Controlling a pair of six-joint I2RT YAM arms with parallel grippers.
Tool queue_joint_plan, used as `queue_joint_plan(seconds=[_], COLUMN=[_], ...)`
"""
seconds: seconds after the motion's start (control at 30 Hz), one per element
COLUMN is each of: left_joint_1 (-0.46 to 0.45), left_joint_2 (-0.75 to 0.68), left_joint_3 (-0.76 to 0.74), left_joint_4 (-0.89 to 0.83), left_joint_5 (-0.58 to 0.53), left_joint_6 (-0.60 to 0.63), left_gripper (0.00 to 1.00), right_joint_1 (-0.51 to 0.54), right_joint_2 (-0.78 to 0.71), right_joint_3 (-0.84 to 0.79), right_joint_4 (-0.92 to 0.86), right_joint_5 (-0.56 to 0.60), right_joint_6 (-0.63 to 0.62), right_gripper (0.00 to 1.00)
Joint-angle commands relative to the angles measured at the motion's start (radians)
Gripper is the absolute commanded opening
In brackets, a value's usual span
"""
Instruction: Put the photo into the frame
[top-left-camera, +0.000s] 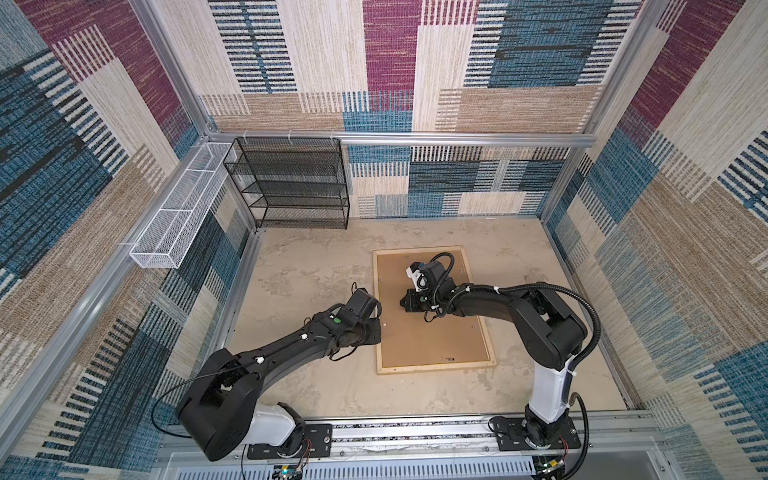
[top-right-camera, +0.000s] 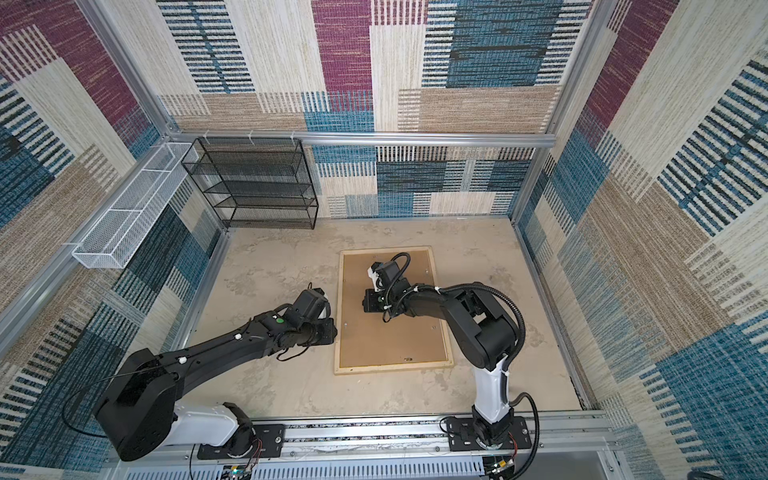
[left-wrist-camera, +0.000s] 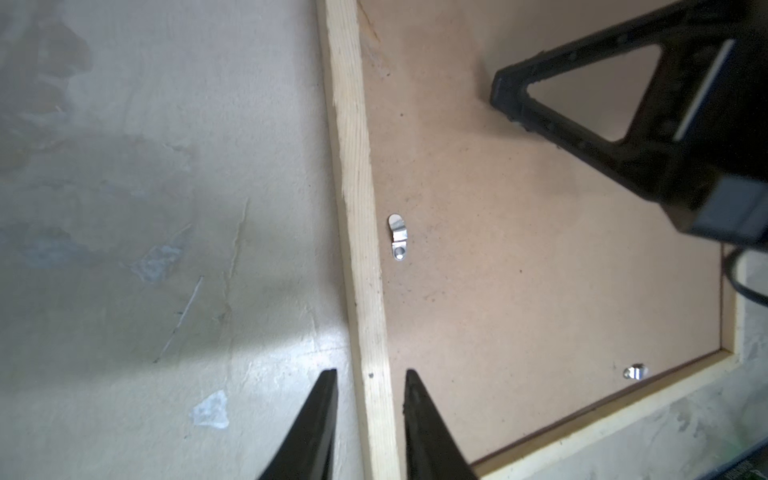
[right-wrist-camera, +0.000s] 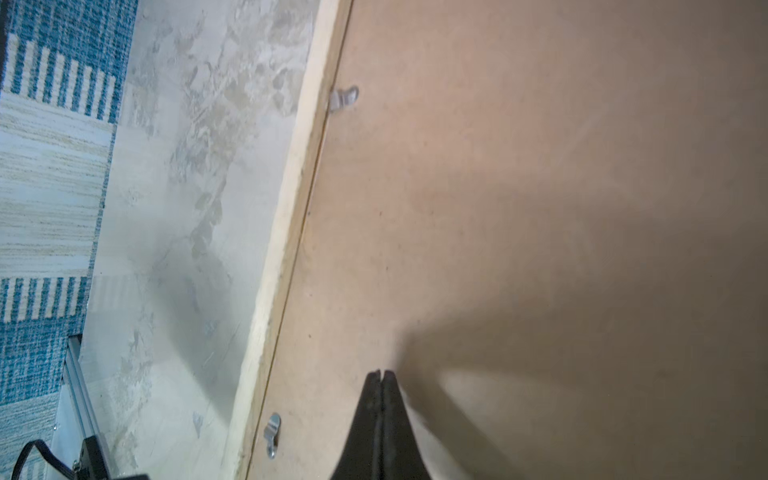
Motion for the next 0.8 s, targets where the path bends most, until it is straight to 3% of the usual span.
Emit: queue_joint_plan(seconds=[0.0,0.2,0.57,0.77], left_joint_1=[-0.006,-0.007,-0.006,0.02], left_joint_2=[0.034,0.084,0.202,0.289], left_joint_3=[0.023,0.033,0.106,0.163], left_joint_4=[0.013,0.021,0.004,0.023], left_joint_5=[-0.013,0.004,-0.02,-0.028], left_joint_6=[-0.014,0.009,0.035,0.056], left_gripper=[0.31,0.31,0.17,0.13], right_joint_1=[0.015,0.059,0.074,0.074], right_joint_2=[-0.027,-0.041,-0.022,-0.003], right_joint_3=[-0.028,-0.065,-0.055,-0.033], right_joint_4=[0.016,0.04,0.049,0.047], right_joint_5=[-0.033,-0.063,-0.057,-0.044], right_joint_6=[-0.008,0.006,0.007,0.0], right_gripper=[0.0,0.0,0.0,0.0])
